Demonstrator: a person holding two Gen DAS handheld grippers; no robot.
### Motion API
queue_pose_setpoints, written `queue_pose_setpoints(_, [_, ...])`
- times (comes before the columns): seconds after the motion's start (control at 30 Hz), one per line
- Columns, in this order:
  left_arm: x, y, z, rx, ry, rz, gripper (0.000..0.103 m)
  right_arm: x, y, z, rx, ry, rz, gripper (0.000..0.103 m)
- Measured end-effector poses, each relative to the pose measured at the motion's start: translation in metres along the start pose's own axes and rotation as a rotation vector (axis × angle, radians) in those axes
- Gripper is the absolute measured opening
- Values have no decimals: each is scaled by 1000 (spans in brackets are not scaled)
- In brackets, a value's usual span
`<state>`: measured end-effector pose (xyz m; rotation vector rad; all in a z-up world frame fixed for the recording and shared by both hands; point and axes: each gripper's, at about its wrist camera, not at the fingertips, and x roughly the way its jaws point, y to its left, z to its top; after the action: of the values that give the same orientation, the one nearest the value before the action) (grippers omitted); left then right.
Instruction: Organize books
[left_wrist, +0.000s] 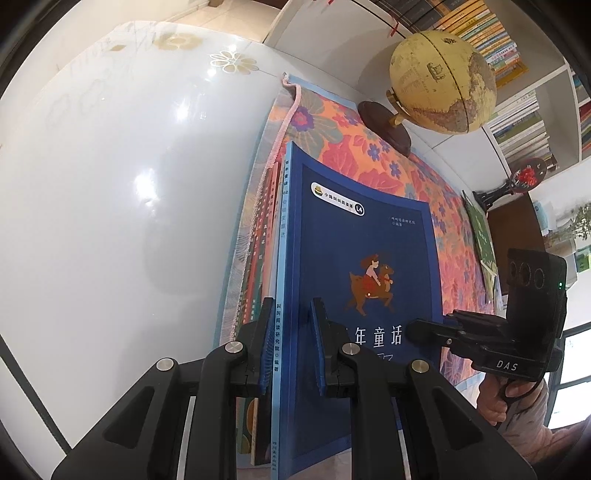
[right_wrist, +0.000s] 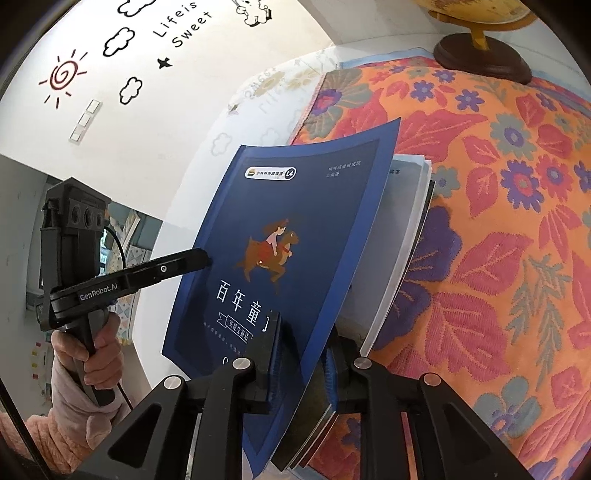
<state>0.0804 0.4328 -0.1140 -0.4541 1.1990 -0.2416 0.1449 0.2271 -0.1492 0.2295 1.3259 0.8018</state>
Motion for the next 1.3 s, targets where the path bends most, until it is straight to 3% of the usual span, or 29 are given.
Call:
queue_pose_setpoints(0.33, [5, -12, 3, 82, 16, 79, 17, -8, -11, -1, 94, -21, -22, 23])
queue_pose_setpoints(0.5, [5, -9, 7, 30, 30, 82, 17, -7, -7, -3, 87, -8, -23, 26])
queue_pose_setpoints(0.77, [-16, -26, 4, 46, -43, 82, 17, -2, 1, -5, 64, -14, -33, 26])
queue_pose_setpoints(0.9, [-3, -39, 5, 87, 22, 35, 17, -2, -1, -4, 80, -15, -22, 28])
queue_pose_setpoints(0.97, [17, -43, 0, 106, 89, 130, 16, -2, -3, -4, 97, -19, 8, 35])
queue_pose_setpoints(1.03, [18, -44, -2, 115, 69, 131, 17, -5, -3, -4, 108, -26, 18, 42])
queue_pose_setpoints(1.3, [18, -44, -3, 97, 79, 141, 18, -25, -25, -13, 195, -59, -44, 44])
